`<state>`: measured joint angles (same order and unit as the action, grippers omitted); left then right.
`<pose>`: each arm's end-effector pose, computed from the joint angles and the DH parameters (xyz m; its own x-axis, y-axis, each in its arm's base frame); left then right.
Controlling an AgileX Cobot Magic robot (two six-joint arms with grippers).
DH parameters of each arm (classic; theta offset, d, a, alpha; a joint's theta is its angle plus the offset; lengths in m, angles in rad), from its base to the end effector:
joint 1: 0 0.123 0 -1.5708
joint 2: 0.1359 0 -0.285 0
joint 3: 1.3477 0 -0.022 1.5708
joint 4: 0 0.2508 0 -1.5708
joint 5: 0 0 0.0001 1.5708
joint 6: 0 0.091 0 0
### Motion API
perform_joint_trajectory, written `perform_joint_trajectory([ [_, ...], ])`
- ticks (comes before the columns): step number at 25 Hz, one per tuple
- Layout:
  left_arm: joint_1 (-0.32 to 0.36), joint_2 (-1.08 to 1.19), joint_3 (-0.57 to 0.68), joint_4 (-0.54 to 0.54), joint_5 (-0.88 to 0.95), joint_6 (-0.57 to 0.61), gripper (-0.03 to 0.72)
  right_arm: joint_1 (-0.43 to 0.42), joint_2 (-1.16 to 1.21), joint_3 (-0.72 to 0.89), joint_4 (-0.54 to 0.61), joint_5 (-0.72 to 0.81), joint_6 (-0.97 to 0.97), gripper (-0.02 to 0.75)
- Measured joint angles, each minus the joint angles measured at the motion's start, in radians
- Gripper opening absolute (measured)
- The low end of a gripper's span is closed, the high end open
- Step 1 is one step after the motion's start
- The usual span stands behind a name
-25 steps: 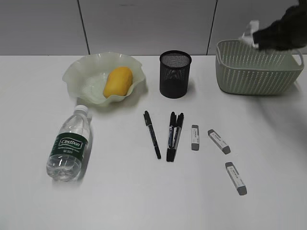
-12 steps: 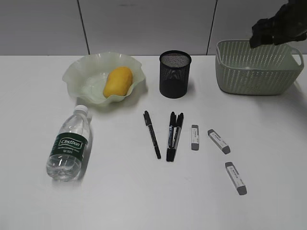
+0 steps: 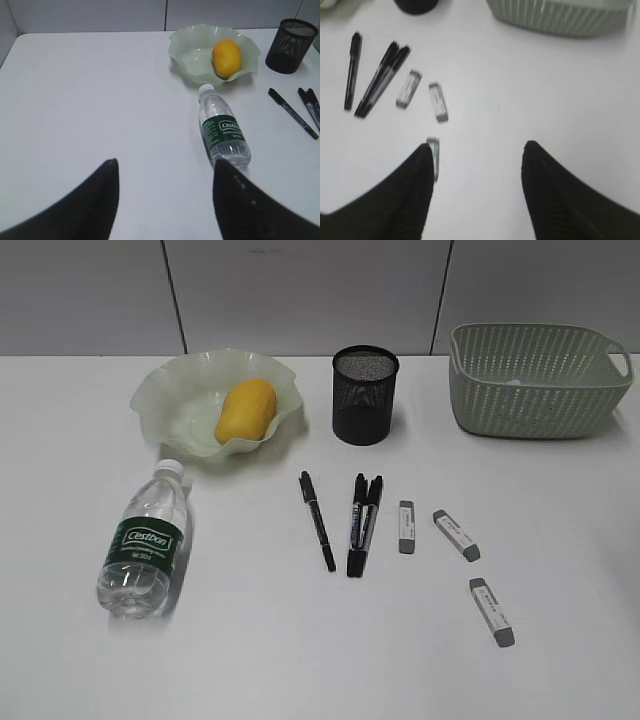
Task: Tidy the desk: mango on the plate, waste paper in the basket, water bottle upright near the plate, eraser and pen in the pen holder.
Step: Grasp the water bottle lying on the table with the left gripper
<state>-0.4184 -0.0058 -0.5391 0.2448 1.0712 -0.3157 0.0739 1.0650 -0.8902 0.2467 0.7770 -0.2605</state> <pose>-0.0034 0.0227 0.2891 -0.4135 -0.0250 -0.9102 0.1420 0.9856 -0.0916 0.2062 0.0309 0.3213 -0.7308 -0.1358 -0.6689 -0.2468 0.9663 0.0734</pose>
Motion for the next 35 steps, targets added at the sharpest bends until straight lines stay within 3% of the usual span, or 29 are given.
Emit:
perform_joint_trajectory([
  [7,0.000,0.048,0.000,0.000,-0.001,0.000,0.445,0.002,-0.550,0.220,-0.153,0.237,0.086,0.401],
  [14,0.000,0.215,-0.008,0.000,-0.017,0.002,0.408,0.002,-0.918,0.308,-0.220,0.269,0.135,0.399],
  [21,0.000,0.628,-0.084,-0.005,-0.294,0.012,0.412,0.002,-1.010,0.379,-0.230,0.263,0.180,0.394],
  [25,0.000,0.965,-0.162,-0.041,-0.419,0.015,0.510,0.002,-1.010,0.379,-0.231,0.262,0.185,0.394],
  [29,0.000,1.283,-0.306,-0.049,-0.434,0.015,0.596,0.002,-1.010,0.379,-0.232,0.261,0.188,0.394],
  [35,0.001,1.695,-0.558,-0.071,-0.367,0.015,0.609,0.002,-1.010,0.379,-0.232,0.261,0.188,0.393],
])
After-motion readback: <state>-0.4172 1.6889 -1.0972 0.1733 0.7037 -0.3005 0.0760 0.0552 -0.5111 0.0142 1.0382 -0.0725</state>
